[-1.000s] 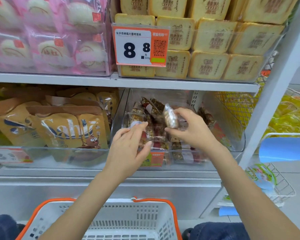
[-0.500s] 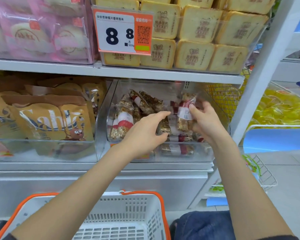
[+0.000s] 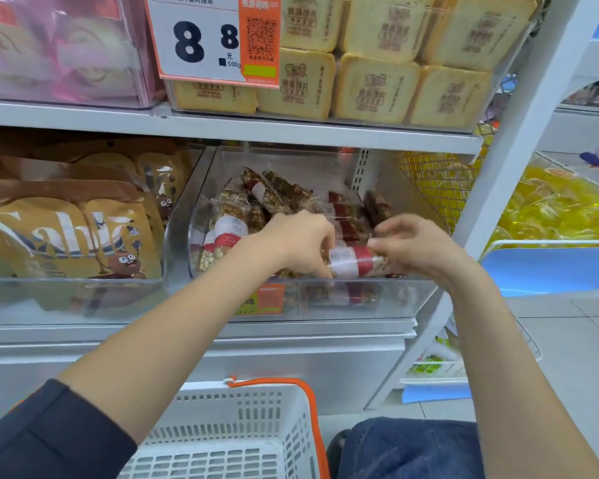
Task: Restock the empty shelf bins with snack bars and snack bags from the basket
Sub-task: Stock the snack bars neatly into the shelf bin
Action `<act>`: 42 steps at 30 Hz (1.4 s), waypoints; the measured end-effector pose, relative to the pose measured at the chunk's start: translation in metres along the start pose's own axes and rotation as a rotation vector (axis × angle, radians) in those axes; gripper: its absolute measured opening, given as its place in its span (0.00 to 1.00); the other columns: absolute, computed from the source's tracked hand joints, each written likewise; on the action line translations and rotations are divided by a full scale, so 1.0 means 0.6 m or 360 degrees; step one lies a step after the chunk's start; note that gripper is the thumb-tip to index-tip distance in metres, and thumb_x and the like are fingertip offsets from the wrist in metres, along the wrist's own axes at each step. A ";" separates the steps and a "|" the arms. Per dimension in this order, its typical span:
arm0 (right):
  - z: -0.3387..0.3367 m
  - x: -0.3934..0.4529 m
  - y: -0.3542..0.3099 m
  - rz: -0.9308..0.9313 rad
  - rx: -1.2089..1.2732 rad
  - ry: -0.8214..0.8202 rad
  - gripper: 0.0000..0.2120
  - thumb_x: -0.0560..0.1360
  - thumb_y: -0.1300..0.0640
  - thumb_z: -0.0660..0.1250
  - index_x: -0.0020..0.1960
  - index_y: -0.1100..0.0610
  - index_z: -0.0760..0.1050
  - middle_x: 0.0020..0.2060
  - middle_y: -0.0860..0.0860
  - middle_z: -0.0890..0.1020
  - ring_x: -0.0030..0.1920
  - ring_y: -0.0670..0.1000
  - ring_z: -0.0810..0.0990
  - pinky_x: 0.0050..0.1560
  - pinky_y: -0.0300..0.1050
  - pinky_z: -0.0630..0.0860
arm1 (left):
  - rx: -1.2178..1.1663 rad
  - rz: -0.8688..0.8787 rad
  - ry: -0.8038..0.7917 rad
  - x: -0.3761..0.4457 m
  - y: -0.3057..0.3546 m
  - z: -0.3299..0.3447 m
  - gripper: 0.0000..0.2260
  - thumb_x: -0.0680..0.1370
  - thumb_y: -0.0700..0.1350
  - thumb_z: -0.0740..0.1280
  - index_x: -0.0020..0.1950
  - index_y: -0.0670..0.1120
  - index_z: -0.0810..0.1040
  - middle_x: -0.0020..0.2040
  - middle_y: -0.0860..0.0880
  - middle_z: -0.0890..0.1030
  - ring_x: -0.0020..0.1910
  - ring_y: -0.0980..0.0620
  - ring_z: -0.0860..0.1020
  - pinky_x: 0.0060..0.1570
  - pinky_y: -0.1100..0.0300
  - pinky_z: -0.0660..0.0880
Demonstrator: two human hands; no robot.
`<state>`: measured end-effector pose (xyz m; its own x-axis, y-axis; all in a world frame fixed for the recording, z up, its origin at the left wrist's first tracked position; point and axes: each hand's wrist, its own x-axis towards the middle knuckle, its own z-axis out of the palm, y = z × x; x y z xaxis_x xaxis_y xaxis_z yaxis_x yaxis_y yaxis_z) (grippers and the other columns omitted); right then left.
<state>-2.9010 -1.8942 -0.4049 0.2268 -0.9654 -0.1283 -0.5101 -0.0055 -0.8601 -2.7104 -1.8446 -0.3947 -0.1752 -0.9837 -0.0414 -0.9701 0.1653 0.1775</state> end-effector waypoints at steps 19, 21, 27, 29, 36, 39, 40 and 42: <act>0.001 0.017 0.013 -0.0054 -0.0758 0.0145 0.21 0.69 0.55 0.76 0.59 0.55 0.75 0.56 0.53 0.78 0.51 0.51 0.76 0.46 0.41 0.70 | -0.0158 0.0259 -0.0208 0.034 -0.018 0.029 0.20 0.72 0.56 0.72 0.57 0.45 0.77 0.51 0.50 0.78 0.50 0.51 0.76 0.48 0.58 0.74; 0.005 0.016 0.014 0.0021 -0.0847 -0.0013 0.31 0.69 0.54 0.75 0.69 0.54 0.68 0.65 0.53 0.74 0.63 0.54 0.74 0.56 0.43 0.70 | -0.0213 0.0308 -0.0067 0.034 -0.021 0.023 0.23 0.72 0.53 0.73 0.64 0.48 0.75 0.58 0.51 0.77 0.57 0.53 0.74 0.57 0.58 0.72; 0.000 0.013 0.012 0.0050 -0.0755 -0.0057 0.30 0.72 0.54 0.73 0.71 0.54 0.67 0.67 0.53 0.73 0.64 0.53 0.73 0.58 0.43 0.69 | -0.0077 0.0338 -0.0445 0.061 -0.022 0.042 0.23 0.77 0.51 0.66 0.72 0.51 0.69 0.76 0.50 0.61 0.74 0.53 0.59 0.71 0.58 0.59; -0.010 0.007 0.008 0.0049 -0.0710 0.0002 0.25 0.74 0.56 0.71 0.68 0.53 0.70 0.63 0.53 0.76 0.59 0.52 0.76 0.53 0.42 0.70 | -0.0218 0.0321 -0.0445 0.065 -0.027 0.031 0.24 0.76 0.53 0.67 0.72 0.53 0.69 0.74 0.54 0.65 0.72 0.55 0.63 0.70 0.59 0.61; 0.000 -0.040 0.033 -0.0056 -0.0628 0.0390 0.14 0.76 0.64 0.63 0.58 0.52 0.79 0.54 0.51 0.81 0.54 0.53 0.78 0.56 0.49 0.76 | -0.0366 0.0249 -0.0018 0.165 0.004 0.004 0.19 0.79 0.46 0.65 0.70 0.51 0.70 0.70 0.52 0.70 0.68 0.52 0.69 0.60 0.65 0.63; -0.005 -0.033 0.038 -0.0074 -0.0548 0.0538 0.14 0.77 0.64 0.60 0.54 0.51 0.80 0.49 0.50 0.82 0.50 0.52 0.79 0.49 0.45 0.76 | -0.0318 0.0283 -0.0005 0.222 0.036 0.023 0.25 0.75 0.47 0.70 0.71 0.49 0.69 0.70 0.49 0.69 0.68 0.50 0.68 0.60 0.64 0.63; -0.009 -0.031 0.038 -0.0079 -0.0532 0.0573 0.14 0.77 0.63 0.59 0.54 0.51 0.80 0.49 0.50 0.82 0.48 0.50 0.79 0.46 0.42 0.74 | -0.0266 0.0304 -0.0006 0.238 0.042 0.032 0.27 0.73 0.49 0.72 0.71 0.48 0.68 0.69 0.48 0.70 0.67 0.49 0.69 0.62 0.62 0.65; -0.016 -0.028 0.039 -0.0097 -0.0506 0.0597 0.13 0.78 0.62 0.59 0.54 0.51 0.80 0.47 0.49 0.82 0.44 0.48 0.77 0.43 0.39 0.70 | -0.0208 0.0324 0.0053 0.267 0.045 0.050 0.29 0.69 0.52 0.75 0.67 0.48 0.70 0.64 0.47 0.74 0.62 0.47 0.72 0.61 0.53 0.71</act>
<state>-2.9245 -1.8807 -0.4179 -0.0207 -0.9878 0.1542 -0.7464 -0.0874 -0.6597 -2.7695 -1.9954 -0.4263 -0.3570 -0.9332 0.0404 -0.8851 0.3518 0.3046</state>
